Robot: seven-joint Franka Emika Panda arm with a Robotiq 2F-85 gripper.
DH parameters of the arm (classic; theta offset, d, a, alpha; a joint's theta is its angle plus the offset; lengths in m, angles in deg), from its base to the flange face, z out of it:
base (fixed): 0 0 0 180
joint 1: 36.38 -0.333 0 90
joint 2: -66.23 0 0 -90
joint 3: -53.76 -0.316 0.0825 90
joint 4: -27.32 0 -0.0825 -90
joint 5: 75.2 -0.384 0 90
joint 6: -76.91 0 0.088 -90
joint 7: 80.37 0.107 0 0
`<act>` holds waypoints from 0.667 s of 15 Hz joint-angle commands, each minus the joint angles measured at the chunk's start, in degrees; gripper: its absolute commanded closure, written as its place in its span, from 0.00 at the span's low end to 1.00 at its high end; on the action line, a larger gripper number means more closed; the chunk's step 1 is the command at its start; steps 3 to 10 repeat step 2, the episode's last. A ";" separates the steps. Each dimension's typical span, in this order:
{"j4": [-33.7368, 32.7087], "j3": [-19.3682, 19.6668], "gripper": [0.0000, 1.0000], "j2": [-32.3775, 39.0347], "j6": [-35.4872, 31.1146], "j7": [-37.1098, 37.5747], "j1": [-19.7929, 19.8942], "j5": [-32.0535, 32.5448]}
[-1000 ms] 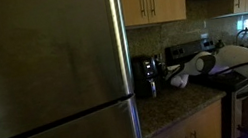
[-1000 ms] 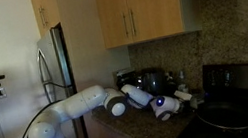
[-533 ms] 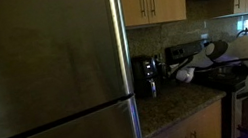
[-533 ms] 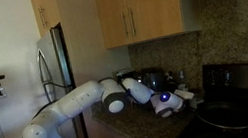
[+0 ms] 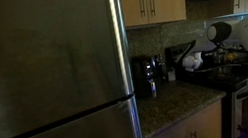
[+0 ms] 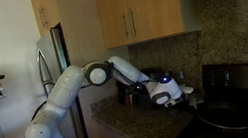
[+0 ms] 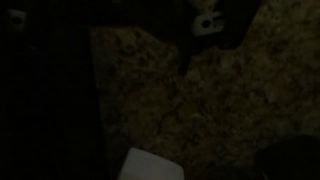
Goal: Move the jar to the back of the counter
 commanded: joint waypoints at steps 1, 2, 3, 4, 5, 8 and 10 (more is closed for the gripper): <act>1.64 4.85 0.00 -3.15 4.05 -3.83 -3.11 -4.10; 3.55 6.36 0.00 -6.04 6.35 -4.67 -3.38 -3.92; 3.55 6.36 0.00 -6.04 6.35 -4.67 -3.38 -3.92; 3.55 6.36 0.00 -6.04 6.35 -4.67 -3.38 -3.92; 3.55 6.36 0.00 -6.04 6.35 -4.67 -3.38 -3.92; 3.55 6.36 0.00 -6.04 6.35 -4.67 -3.38 -3.92; 3.55 6.36 0.00 -6.04 6.35 -4.67 -3.38 -3.92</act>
